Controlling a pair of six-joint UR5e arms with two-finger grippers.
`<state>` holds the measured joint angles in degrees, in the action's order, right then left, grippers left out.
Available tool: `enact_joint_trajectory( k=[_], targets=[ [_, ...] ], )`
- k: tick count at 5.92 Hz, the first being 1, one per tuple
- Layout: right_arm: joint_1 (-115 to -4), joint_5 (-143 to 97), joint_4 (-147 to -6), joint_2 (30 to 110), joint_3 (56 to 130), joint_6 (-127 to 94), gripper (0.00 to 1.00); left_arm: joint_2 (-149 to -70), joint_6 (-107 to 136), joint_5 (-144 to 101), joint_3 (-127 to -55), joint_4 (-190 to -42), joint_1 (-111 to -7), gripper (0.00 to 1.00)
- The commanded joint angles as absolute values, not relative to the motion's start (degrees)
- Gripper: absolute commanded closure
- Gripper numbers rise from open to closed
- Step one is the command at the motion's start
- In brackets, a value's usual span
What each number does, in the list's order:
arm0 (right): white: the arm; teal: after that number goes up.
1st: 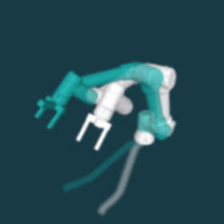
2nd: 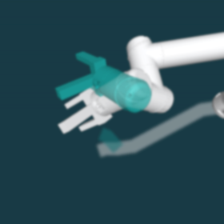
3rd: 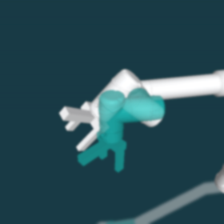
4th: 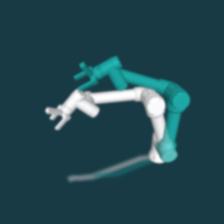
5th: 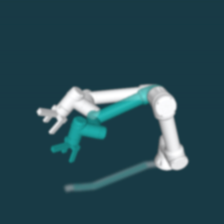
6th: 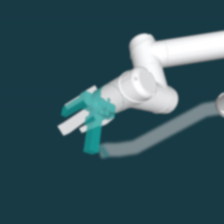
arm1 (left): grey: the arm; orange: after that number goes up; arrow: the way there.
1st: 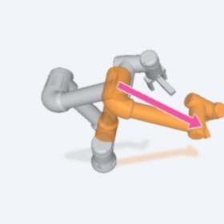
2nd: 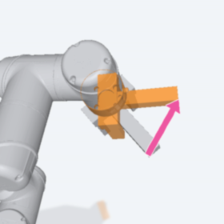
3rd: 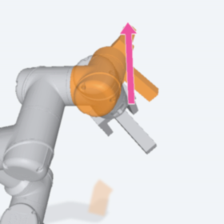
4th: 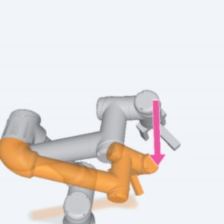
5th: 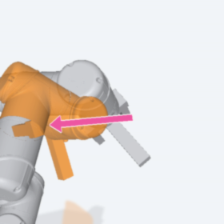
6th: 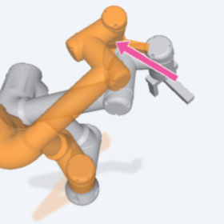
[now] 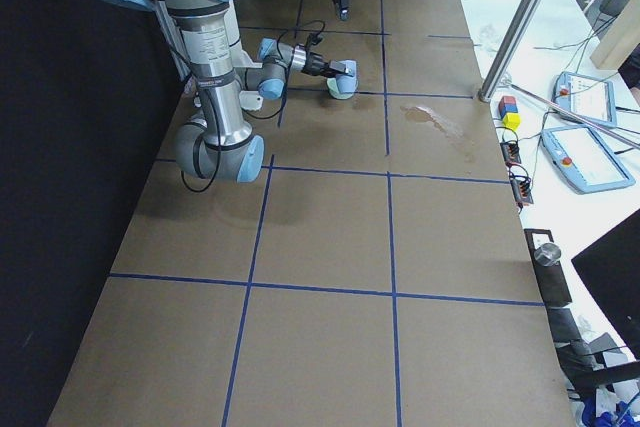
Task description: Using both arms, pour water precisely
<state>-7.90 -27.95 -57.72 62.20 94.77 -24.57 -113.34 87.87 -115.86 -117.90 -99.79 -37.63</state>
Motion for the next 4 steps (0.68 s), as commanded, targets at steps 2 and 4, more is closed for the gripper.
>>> enact_joint_trajectory(
  k=[2, 4],
  targets=[
    [-8.1, -28.2, -47.2, 67.2, 95.1, -45.7, 0.99, -113.4, 87.9, -115.9, -118.0, -99.5, -37.7, 0.00],
    [-8.3, -28.3, -36.0, 79.7, 100.4, -56.2, 1.00, -111.6, 87.9, -116.0, -119.3, -99.5, -37.7, 0.00]
  ],
)
